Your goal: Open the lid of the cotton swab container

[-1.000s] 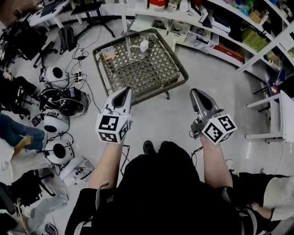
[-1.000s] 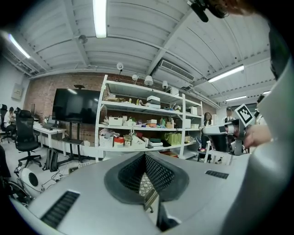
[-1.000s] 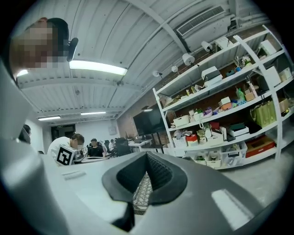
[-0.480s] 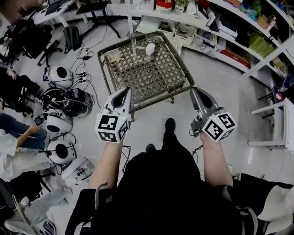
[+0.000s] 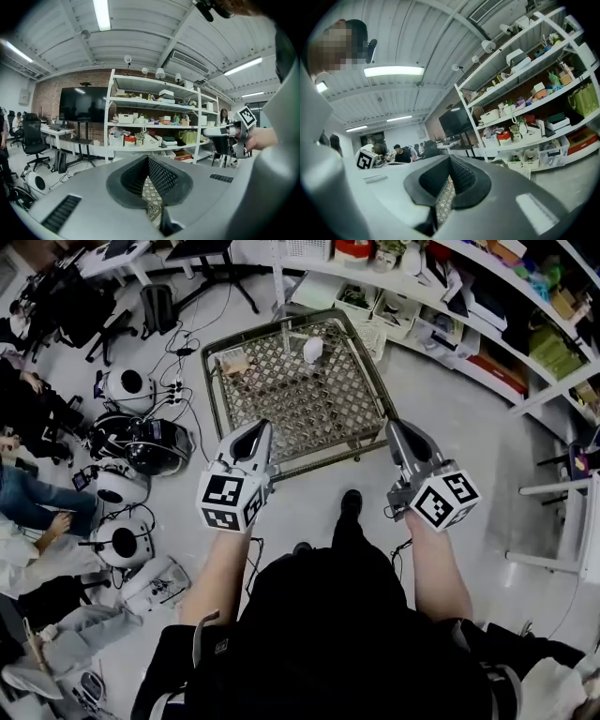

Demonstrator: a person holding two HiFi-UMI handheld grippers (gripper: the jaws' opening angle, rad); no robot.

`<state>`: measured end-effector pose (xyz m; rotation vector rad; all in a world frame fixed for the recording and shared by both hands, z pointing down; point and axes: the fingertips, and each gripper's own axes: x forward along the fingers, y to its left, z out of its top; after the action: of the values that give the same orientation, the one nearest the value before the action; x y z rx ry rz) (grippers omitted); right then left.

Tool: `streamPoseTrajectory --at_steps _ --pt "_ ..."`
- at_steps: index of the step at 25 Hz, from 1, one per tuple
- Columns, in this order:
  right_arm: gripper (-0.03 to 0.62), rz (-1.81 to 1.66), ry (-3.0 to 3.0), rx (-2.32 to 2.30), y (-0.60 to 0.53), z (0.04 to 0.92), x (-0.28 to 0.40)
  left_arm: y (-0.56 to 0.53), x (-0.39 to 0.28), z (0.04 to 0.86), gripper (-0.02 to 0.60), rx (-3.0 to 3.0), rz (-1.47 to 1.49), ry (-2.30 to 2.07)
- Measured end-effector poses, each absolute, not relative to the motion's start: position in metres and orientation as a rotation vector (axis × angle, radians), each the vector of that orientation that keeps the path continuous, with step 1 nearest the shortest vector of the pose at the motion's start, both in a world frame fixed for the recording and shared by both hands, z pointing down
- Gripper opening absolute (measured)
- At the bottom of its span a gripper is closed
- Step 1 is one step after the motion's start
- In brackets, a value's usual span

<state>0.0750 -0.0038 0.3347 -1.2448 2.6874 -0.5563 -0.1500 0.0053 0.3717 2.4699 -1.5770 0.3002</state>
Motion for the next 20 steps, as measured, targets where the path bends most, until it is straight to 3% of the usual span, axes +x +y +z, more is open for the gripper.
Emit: streamPoseTrajectory --at_steps 20 --pt "0.011 -0.649 2.785 -1.016 -0.142 0.353 0.142 -0.108 -0.075 0.368 0.005 2.311 0.404 -1.762"
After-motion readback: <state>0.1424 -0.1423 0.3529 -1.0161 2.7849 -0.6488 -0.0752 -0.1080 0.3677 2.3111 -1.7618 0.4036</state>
